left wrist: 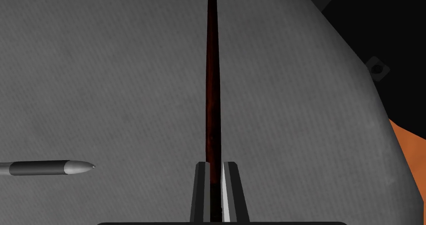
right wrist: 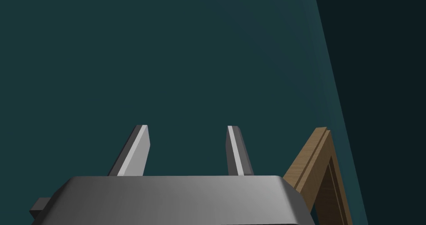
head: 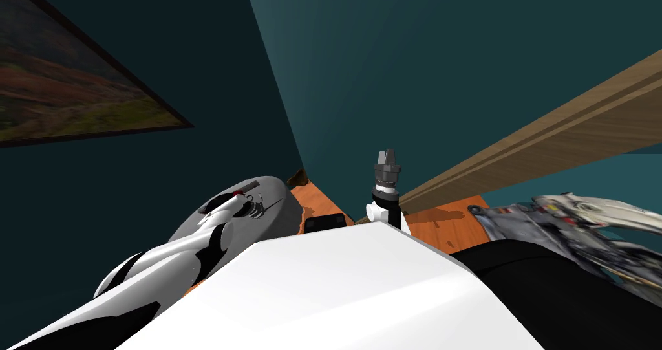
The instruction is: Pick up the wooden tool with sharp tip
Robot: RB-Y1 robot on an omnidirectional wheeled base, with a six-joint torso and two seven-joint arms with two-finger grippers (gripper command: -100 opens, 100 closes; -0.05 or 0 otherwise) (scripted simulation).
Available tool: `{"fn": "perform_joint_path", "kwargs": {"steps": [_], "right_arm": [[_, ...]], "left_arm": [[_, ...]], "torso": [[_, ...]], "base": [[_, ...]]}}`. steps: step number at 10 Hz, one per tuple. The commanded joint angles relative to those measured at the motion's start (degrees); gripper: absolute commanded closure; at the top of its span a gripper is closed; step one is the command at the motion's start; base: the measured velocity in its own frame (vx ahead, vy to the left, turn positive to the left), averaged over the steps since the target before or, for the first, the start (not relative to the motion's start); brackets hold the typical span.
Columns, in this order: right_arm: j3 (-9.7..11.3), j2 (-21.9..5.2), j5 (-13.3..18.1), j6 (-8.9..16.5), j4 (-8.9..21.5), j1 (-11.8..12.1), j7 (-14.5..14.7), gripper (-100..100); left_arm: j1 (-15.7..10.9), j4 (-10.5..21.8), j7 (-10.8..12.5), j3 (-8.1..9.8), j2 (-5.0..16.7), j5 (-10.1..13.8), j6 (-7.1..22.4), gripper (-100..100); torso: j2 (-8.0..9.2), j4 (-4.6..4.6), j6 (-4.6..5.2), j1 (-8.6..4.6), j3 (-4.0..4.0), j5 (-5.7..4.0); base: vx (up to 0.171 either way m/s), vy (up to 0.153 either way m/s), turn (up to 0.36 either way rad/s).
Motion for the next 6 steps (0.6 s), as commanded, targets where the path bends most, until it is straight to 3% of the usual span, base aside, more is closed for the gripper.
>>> {"fn": "perform_joint_path", "kwargs": {"steps": [1,3,4,5,6], "right_arm": [[0.0,0.0,0.0,0.0,0.0,0.0,0.0,0],[0.0,0.0,0.0,0.0,0.0,0.0,0.0,0],[0.0,0.0,0.0,0.0,0.0,0.0,0.0,0],[0.0,0.0,0.0,0.0,0.0,0.0,0.0,0],[0.0,0.0,0.0,0.0,0.0,0.0,0.0,0]], "left_arm": [[0.0,0.0,0.0,0.00,0.0,0.0,0.0,100],[0.0,0.0,0.0,0.01,0.0,0.0,0.0,100],[0.0,0.0,0.0,0.01,0.0,0.0,0.0,0],[0.5,-1.7,0.5,0.07,0.4,0.1,1.2,100],[0.3,-2.2,0.3,0.25,1.6,0.4,2.7,100]], "torso": [[0.00,0.00,0.00,0.00,0.00,0.00],[0.00,-0.03,-0.01,0.01,-0.01,0.03],[0.00,-0.02,-0.01,0.01,-0.01,0.03],[0.00,-0.02,-0.01,0.01,-0.01,0.03],[0.04,-0.01,-0.02,-0.06,0.01,0.01]], "base": [[0.000,0.000,0.000],[0.000,0.000,0.000],[0.000,0.000,0.000],[-0.009,-0.019,-0.001],[-0.029,-0.056,0.004]]}}
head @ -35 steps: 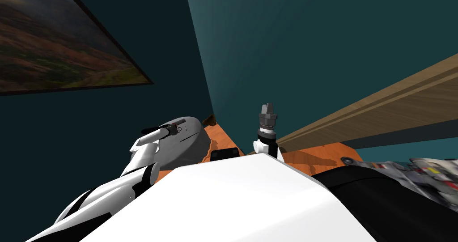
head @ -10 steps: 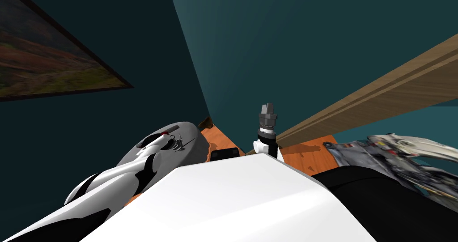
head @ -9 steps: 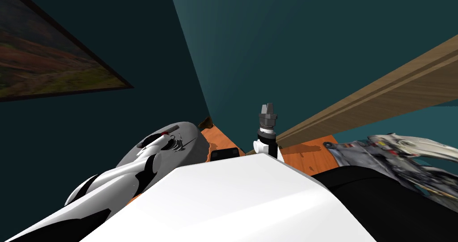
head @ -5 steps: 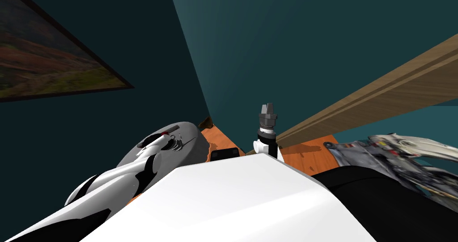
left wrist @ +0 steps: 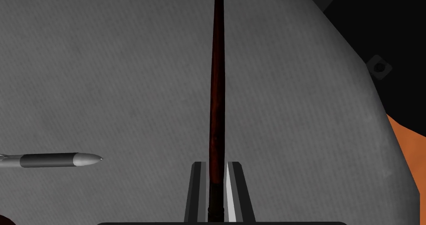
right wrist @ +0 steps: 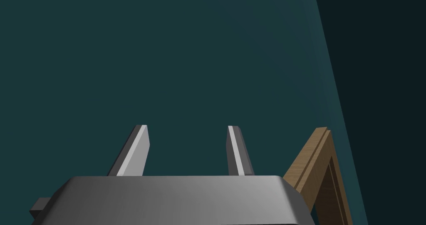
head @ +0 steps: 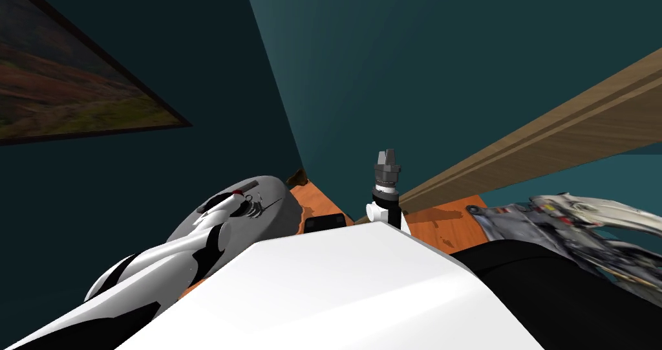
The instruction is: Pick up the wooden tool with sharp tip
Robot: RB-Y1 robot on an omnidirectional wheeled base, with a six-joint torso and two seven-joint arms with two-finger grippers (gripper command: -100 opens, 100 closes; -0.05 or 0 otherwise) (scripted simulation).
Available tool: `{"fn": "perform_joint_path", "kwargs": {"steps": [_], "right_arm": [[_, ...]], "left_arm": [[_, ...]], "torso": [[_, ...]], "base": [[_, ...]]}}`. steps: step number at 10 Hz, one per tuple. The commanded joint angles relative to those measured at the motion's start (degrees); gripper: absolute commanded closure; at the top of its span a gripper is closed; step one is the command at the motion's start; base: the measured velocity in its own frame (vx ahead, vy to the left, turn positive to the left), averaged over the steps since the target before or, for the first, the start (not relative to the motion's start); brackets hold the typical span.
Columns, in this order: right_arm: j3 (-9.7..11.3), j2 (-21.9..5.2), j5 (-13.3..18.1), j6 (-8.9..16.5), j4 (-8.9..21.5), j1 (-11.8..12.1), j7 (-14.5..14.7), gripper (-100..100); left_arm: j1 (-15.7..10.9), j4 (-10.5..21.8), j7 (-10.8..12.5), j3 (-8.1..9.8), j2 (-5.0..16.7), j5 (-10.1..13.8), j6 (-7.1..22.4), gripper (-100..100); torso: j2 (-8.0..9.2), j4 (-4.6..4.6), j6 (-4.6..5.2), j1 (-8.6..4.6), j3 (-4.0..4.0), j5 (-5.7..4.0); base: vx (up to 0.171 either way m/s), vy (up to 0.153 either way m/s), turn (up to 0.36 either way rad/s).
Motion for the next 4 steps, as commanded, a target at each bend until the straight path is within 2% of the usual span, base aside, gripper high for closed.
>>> {"fn": "perform_joint_path", "kwargs": {"steps": [1,2,3,4], "right_arm": [[0.0,0.0,0.0,0.0,0.0,0.0,0.0,0],[0.0,0.0,0.0,0.0,0.0,0.0,0.0,0],[0.0,0.0,0.0,0.0,0.0,0.0,0.0,0],[0.0,0.0,0.0,0.0,0.0,0.0,0.0,0]], "left_arm": [[0.1,-1.2,0.2,0.10,0.8,0.2,1.6,100],[-0.1,-1.6,0.0,0.24,1.8,0.4,2.8,100],[0.1,-1.5,0.0,0.19,1.3,0.3,2.1,100],[0.1,-1.5,0.1,0.20,1.4,0.3,2.3,0]], "torso": [[0.00,0.00,0.00,0.00,0.00,0.00],[0.03,0.01,0.00,-0.05,0.02,-0.01],[0.03,0.01,0.01,-0.03,0.02,-0.01],[-0.02,0.00,0.01,0.07,-0.01,0.04]], "base": [[-0.031,-0.060,0.010],[-0.026,-0.046,0.007],[-0.011,-0.018,0.004],[0.000,0.000,0.000]]}}
